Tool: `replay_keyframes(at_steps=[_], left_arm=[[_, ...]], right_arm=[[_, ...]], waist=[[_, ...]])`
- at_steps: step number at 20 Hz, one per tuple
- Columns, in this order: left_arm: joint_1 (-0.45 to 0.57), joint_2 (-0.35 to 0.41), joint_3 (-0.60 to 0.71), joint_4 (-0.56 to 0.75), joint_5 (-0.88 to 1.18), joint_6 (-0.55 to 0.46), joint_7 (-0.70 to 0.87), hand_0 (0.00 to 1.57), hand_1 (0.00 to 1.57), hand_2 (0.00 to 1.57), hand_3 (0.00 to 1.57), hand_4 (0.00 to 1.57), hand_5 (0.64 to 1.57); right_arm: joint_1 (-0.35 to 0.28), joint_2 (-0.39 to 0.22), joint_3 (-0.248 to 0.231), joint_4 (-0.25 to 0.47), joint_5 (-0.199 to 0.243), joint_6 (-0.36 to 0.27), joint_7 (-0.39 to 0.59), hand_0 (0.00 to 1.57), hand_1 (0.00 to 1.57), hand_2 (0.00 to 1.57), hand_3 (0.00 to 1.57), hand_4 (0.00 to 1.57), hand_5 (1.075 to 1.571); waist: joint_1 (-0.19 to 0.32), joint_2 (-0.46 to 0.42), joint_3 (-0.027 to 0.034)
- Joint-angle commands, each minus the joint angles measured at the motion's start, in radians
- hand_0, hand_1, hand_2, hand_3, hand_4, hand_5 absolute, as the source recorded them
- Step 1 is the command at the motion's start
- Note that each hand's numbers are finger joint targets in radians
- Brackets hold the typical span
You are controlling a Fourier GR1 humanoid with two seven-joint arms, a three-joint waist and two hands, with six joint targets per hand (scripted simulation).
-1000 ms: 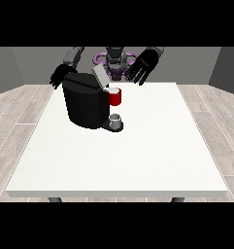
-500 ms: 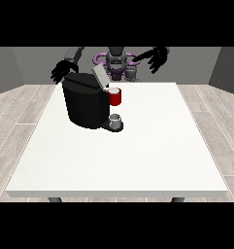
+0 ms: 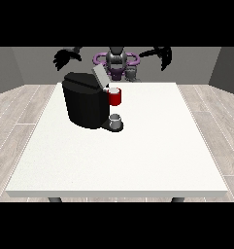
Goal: Insert the coffee pod into the coffee machine and close the lid
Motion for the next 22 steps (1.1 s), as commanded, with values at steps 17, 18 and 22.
replay_keyframes(at_steps=[17,18,22], left_arm=[[0.254,-0.097,-0.080,-0.275,0.200,-0.073,0.090,0.00,0.00,0.00,0.00,0.10,1.571],[0.240,-0.097,-0.097,-0.317,0.206,-0.007,0.110,0.00,0.00,0.00,0.00,0.00,1.571],[0.307,-0.097,-0.087,-0.420,0.243,-0.012,0.150,0.00,0.00,0.00,0.00,0.00,1.571]], right_arm=[[-0.226,-0.080,0.088,-0.114,0.052,0.110,0.162,0.00,0.00,0.00,0.00,0.24,1.571],[-0.206,-0.054,0.106,-0.109,0.048,0.133,0.094,0.00,0.00,0.00,0.00,0.22,1.571],[-0.249,-0.044,0.104,-0.121,0.031,0.153,0.145,0.00,0.00,0.00,0.00,0.12,1.571]], waist=[[0.148,0.008,0.0004],[0.119,0.042,0.0006],[0.100,0.078,0.0004]])
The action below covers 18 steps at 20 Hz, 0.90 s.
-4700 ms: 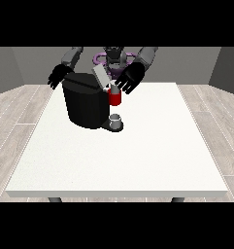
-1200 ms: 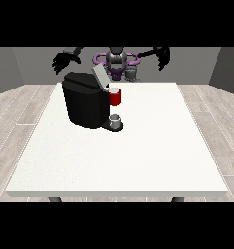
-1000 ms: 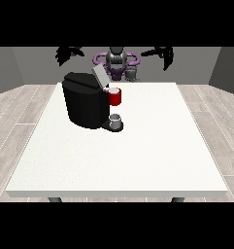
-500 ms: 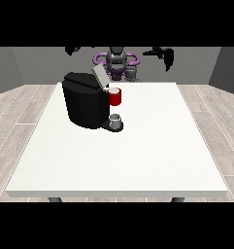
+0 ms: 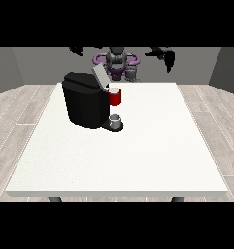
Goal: Insert the coffee pod into the coffee machine and close the lid
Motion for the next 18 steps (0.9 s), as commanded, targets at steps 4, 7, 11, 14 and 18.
replay_keyframes(at_steps=[4,7,11,14,18], left_arm=[[0.055,0.035,-0.006,-0.174,0.093,-0.022,0.118,0.00,0.00,0.00,0.00,0.00,1.571],[0.078,-0.014,-0.087,-0.227,0.041,0.050,0.027,0.00,0.00,0.00,0.00,0.00,1.571],[0.155,0.001,-0.096,-0.275,0.055,0.037,0.068,0.00,0.00,0.00,0.00,0.00,1.571],[0.095,0.035,-0.078,-0.291,0.077,0.045,0.062,0.00,0.00,0.00,0.00,0.00,1.571],[0.154,0.036,-0.093,-0.307,0.090,0.046,0.018,0.00,0.00,0.00,0.00,0.00,1.571]], right_arm=[[-0.057,-0.018,-0.055,0.067,-0.048,0.063,-0.019,0.00,0.00,0.00,0.00,0.00,1.571],[-0.116,-0.019,-0.089,0.165,-0.041,0.048,-0.074,0.00,0.00,0.00,0.00,0.00,1.571],[-0.127,0.000,-0.075,0.179,-0.057,0.075,-0.042,0.00,0.00,0.00,0.00,0.00,1.571],[-0.198,0.009,-0.072,0.235,-0.015,0.041,-0.086,0.00,0.00,0.00,0.00,0.00,1.571],[-0.256,0.014,-0.070,0.270,-0.002,0.034,-0.075,0.00,0.00,0.00,0.00,0.00,1.571]], waist=[[0.004,0.063,0.0001],[0.035,0.143,0.0003],[-0.008,0.132,0.0001],[-0.009,0.201,0.0000],[-0.012,0.207,-0.0001]])
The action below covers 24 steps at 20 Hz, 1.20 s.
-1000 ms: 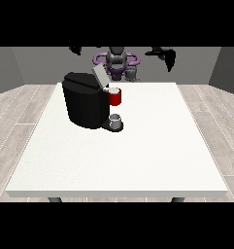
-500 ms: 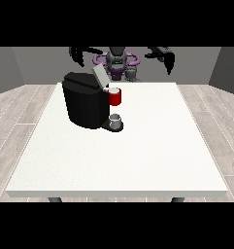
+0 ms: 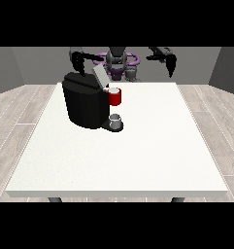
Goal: Insert the coffee pod into the coffee machine and close the lid
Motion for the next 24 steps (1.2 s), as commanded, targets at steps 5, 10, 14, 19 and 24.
replay_keyframes(at_steps=[5,10,14,19,24], left_arm=[[-0.024,0.030,0.023,0.019,0.042,0.027,-0.036,0.00,0.00,0.00,0.00,0.00,1.571],[0.030,-0.009,-0.053,-0.063,-0.002,0.080,0.023,0.00,0.00,0.00,0.00,0.00,1.571],[0.042,0.035,-0.030,-0.050,0.036,0.031,-0.016,0.00,0.00,0.00,0.00,0.00,1.571],[0.015,0.032,-0.032,-0.005,0.011,0.070,-0.038,0.00,0.00,0.00,0.00,0.00,1.571],[-0.003,0.071,-0.012,-0.028,0.049,0.046,-0.028,0.00,0.00,0.00,0.00,0.14,1.571]], right_arm=[[-0.127,0.018,0.038,0.058,0.055,-0.012,0.029,0.00,0.00,0.00,0.00,0.00,1.571],[-0.132,0.036,0.028,0.127,0.063,-0.022,0.021,0.00,0.00,0.00,0.00,0.00,1.571],[-0.166,0.010,-0.008,0.183,0.060,-0.011,-0.039,0.00,0.00,0.00,0.00,0.00,1.571],[-0.177,0.093,0.072,0.162,0.108,-0.040,-0.041,0.00,0.00,0.00,0.00,0.00,1.571],[-0.221,0.040,0.011,0.229,0.090,-0.012,-0.085,0.00,0.00,0.00,0.00,0.00,1.571]], waist=[[-0.024,0.059,-0.0004],[-0.011,0.021,-0.0001],[0.013,0.065,-0.0001],[-0.007,0.064,-0.0003],[0.004,0.096,-0.0002]])
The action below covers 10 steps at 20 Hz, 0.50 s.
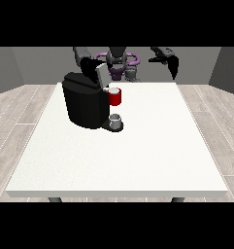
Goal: Insert the coffee pod into the coffee machine and close the lid
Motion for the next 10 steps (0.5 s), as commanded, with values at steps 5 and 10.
replay_keyframes(at_steps=[5,10], left_arm=[[-0.005,0.036,0.042,0.070,0.050,-0.012,0.022,0.00,0.00,0.00,0.00,0.16,1.571],[-0.012,0.039,0.029,0.097,0.030,-0.013,-0.076,0.00,0.00,0.00,0.00,0.15,1.571]], right_arm=[[-0.027,0.090,0.071,-0.005,0.045,-0.034,0.049,0.00,0.00,0.00,0.00,0.15,1.571],[-0.075,0.065,0.097,0.003,0.090,0.000,0.028,0.00,0.00,0.00,0.00,0.21,1.571]], waist=[[-0.027,-0.026,0.0028],[-0.026,0.010,0.0029]])
